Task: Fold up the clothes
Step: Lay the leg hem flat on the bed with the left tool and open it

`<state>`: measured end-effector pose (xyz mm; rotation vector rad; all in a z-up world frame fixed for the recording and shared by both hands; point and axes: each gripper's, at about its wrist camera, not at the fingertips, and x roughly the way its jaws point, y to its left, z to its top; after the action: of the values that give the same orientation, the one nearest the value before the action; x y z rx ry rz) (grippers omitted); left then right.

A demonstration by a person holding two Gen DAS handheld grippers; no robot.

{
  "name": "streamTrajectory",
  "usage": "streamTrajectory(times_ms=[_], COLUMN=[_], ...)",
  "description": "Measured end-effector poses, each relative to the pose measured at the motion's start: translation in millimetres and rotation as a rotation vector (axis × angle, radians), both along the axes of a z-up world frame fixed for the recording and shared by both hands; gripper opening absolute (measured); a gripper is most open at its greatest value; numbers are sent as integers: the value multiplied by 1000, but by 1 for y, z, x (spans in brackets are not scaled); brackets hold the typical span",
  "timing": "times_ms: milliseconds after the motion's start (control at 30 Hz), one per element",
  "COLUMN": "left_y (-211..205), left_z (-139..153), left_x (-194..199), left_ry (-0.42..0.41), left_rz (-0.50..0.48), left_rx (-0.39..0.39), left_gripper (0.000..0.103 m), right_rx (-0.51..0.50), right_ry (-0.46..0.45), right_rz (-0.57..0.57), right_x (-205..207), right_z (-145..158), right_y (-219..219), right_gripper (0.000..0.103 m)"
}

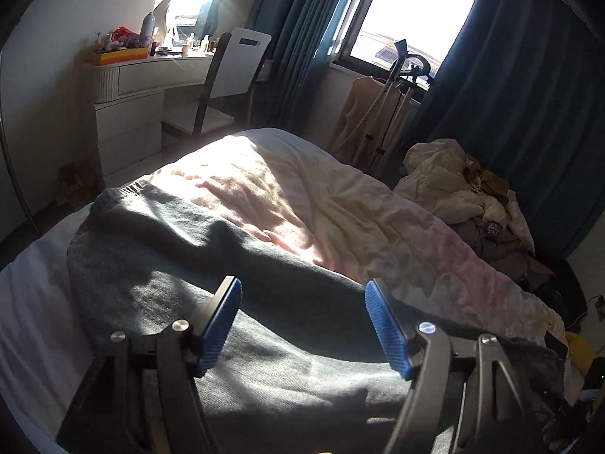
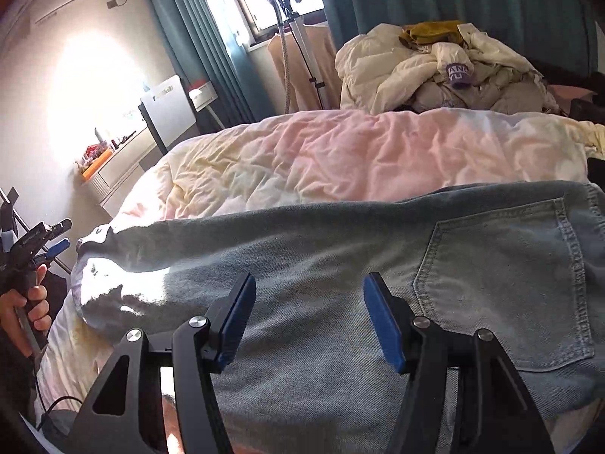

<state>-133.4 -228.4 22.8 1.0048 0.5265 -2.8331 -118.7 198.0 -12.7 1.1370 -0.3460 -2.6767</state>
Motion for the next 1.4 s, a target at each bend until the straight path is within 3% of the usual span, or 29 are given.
streamTrajectory(times_ms=[300, 600, 833, 1100, 1267, 1400], left_y=[100, 168, 194, 195, 197, 200], left_z=[5, 11, -7, -28, -35, -39], left_x=[35, 75, 95, 93, 92, 92], left_ry=[-27, 12, 12, 10, -1, -9], left_rz=[-127, -174, -177, -177, -212, -243], left_rx=[-41, -164, -283, -324, -304, -289], left_gripper=[70, 70, 70, 70, 70, 70], right_rx=[9, 62, 51, 109, 107, -7], right_ry=[71, 125, 116, 87, 62, 24], right_rz=[2, -33, -89, -201, -233, -277], right_x=[41, 92, 108, 101, 93, 91], right_z=[35, 51, 45, 27, 19, 19], right_y=[11, 12, 26, 45, 49, 72], right_gripper=[60, 60, 60, 60, 60, 60])
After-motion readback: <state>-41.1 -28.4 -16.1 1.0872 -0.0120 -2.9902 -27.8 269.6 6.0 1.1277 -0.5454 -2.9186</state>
